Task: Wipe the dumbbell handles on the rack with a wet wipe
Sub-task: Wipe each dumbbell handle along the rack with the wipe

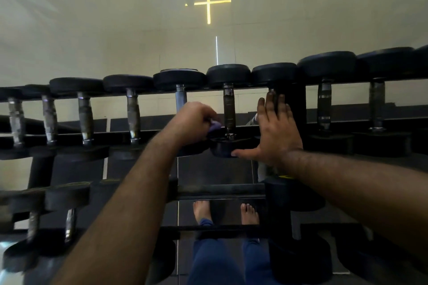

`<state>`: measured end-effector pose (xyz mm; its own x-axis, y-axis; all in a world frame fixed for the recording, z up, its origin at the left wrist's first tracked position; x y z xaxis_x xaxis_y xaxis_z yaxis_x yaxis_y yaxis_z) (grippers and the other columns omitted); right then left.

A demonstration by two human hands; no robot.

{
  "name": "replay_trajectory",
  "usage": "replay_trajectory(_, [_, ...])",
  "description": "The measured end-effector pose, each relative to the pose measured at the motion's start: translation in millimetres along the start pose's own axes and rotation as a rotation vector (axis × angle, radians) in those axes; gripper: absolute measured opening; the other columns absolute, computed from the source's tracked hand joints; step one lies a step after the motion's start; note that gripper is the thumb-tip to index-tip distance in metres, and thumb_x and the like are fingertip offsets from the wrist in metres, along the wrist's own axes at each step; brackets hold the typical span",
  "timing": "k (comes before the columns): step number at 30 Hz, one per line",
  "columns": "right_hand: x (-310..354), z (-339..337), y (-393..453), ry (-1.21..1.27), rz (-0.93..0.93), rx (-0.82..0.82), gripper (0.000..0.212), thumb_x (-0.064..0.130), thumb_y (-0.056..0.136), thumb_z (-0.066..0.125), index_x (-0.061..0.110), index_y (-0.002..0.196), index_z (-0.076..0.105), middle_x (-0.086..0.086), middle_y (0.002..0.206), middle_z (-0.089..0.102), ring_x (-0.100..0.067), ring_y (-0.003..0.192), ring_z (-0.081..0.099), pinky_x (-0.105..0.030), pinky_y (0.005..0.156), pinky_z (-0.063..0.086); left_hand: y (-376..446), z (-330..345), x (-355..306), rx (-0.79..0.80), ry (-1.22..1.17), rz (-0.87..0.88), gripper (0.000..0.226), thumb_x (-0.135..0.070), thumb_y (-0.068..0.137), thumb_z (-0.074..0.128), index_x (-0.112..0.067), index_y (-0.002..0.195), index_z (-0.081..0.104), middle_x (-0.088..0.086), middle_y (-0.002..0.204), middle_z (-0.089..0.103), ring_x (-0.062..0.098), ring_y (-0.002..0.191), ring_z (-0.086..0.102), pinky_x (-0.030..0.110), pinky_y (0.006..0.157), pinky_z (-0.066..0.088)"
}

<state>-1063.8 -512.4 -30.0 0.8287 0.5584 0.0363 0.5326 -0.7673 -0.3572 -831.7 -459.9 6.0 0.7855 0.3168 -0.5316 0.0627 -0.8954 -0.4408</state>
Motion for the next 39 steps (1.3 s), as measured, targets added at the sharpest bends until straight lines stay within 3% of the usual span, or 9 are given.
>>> replay_trajectory(4, [-0.6, 0.6, 1.2, -0.009, 0.010, -0.021, 0.165, 0.117, 0.053, 0.025, 0.003, 0.170, -0.002, -0.025, 0.176, -0.019, -0.047, 0.162, -0.017, -0.059, 0.133, 0.006, 0.2, 31.4, -24.9, 0.086, 0.119, -0.049, 0.014, -0.013, 0.090, 0.072, -0.023, 0.096, 0.080, -0.004, 0.093, 0.073, 0.015, 0.084, 0.068, 0.038, 0.079, 0.062])
replay_trajectory(7, [-2.3, 3.5, 3.3, -0.013, 0.012, -0.010, 0.164, 0.117, 0.054, 0.021, 0.004, 0.170, -0.004, -0.024, 0.176, -0.020, -0.046, 0.162, -0.018, -0.059, 0.133, 0.006, -13.3, 16.9, -31.7, 0.035, -0.220, 0.002, 0.023, -0.007, 0.091, 0.067, -0.024, 0.099, 0.081, -0.007, 0.096, 0.074, 0.010, 0.091, 0.070, 0.031, 0.080, 0.062])
replay_trajectory(14, [-2.1, 3.3, 1.3, -0.023, -0.031, -0.033, 0.153, 0.115, 0.061, 0.019, 0.011, 0.171, -0.005, -0.016, 0.179, -0.012, -0.040, 0.163, -0.019, -0.060, 0.133, 0.001, -62.3, -7.7, -8.8, -0.458, -0.906, -0.167, 0.044, 0.010, 0.092, 0.053, -0.021, 0.105, 0.080, 0.006, 0.109, 0.075, 0.020, 0.097, 0.076, 0.030, 0.072, 0.063])
replay_trajectory(17, [13.9, -0.3, -9.0, -0.008, -0.272, -0.104, 0.130, 0.102, 0.078, 0.035, 0.013, 0.172, 0.016, -0.012, 0.179, 0.015, -0.033, 0.166, 0.009, -0.055, 0.134, 0.009, -80.6, -1.3, 7.8, -0.504, -1.074, -0.251, 0.047, 0.014, 0.093, 0.053, -0.019, 0.110, 0.081, 0.012, 0.120, 0.073, 0.024, 0.103, 0.077, 0.035, 0.079, 0.065])
replay_trajectory(20, [72.6, -12.1, -6.7, -0.061, -0.454, -0.020, 0.098, 0.087, 0.080, 0.063, 0.019, 0.151, 0.053, -0.008, 0.149, 0.061, -0.032, 0.139, 0.051, -0.050, 0.118, 0.039, -97.5, -0.3, 21.9, -0.594, -1.284, -0.320, 0.033, 0.013, 0.094, 0.057, -0.007, 0.109, 0.079, 0.016, 0.104, 0.079, 0.030, 0.099, 0.078, 0.031, 0.074, 0.064])
replay_trajectory(24, [137.7, -30.6, 12.8, -0.297, -0.225, 0.268, 0.050, 0.056, 0.087, 0.080, 0.023, 0.122, 0.069, -0.003, 0.127, 0.066, -0.030, 0.131, 0.046, -0.051, 0.107, 0.039, -115.8, -6.1, 40.3, -0.696, -1.560, -0.335, 0.026, 0.003, 0.097, 0.058, 0.001, 0.119, 0.072, 0.020, 0.114, 0.076, 0.031, 0.106, 0.076, 0.026, 0.079, 0.060])
replay_trajectory(28, [141.5, -18.6, 16.0, -0.406, -0.173, 0.209, 0.022, 0.032, 0.099, 0.066, 0.026, 0.120, 0.073, -0.004, 0.122, 0.070, -0.029, 0.125, 0.049, -0.048, 0.106, 0.032, -122.9, -18.3, 47.5, -0.722, -1.747, -0.268, 0.025, -0.012, 0.093, 0.076, -0.001, 0.115, 0.070, 0.020, 0.115, 0.074, 0.031, 0.112, 0.073, 0.028, 0.085, 0.060])
replay_trajectory(35, [83.6, 15.9, -3.1, 0.239, -0.174, -0.063, 0.039, 0.041, 0.077, 0.074, 0.035, 0.115, 0.075, 0.013, 0.106, 0.074, -0.020, 0.119, 0.048, -0.044, 0.099, 0.027, -121.3, -26.1, 47.2, -0.652, -1.638, -0.240, 0.021, 0.000, 0.090, 0.077, -0.007, 0.108, 0.071, 0.012, 0.101, 0.077, 0.023, 0.096, 0.076, 0.025, 0.079, 0.059])
replay_trajectory(39, [59.0, 36.0, -22.1, 0.748, -0.071, -0.237, 0.061, 0.008, 0.067, 0.080, 0.025, 0.125, 0.080, 0.005, 0.116, 0.077, -0.011, 0.112, 0.046, -0.038, 0.104, 0.046, -112.4, -17.7, 48.7, -0.614, -1.600, -0.263, 0.026, -0.001, 0.087, 0.081, -0.006, 0.110, 0.072, 0.013, 0.103, 0.077, 0.024, 0.096, 0.075, 0.028, 0.080, 0.059])
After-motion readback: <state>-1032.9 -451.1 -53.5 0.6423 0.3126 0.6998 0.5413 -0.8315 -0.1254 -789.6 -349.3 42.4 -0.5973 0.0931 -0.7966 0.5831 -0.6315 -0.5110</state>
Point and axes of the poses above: each hand's wrist, its own y-axis towards the middle knuckle, its own z-axis out of the palm, x = y × z, the point moved 2 cm from there along y, towards the middle knuckle
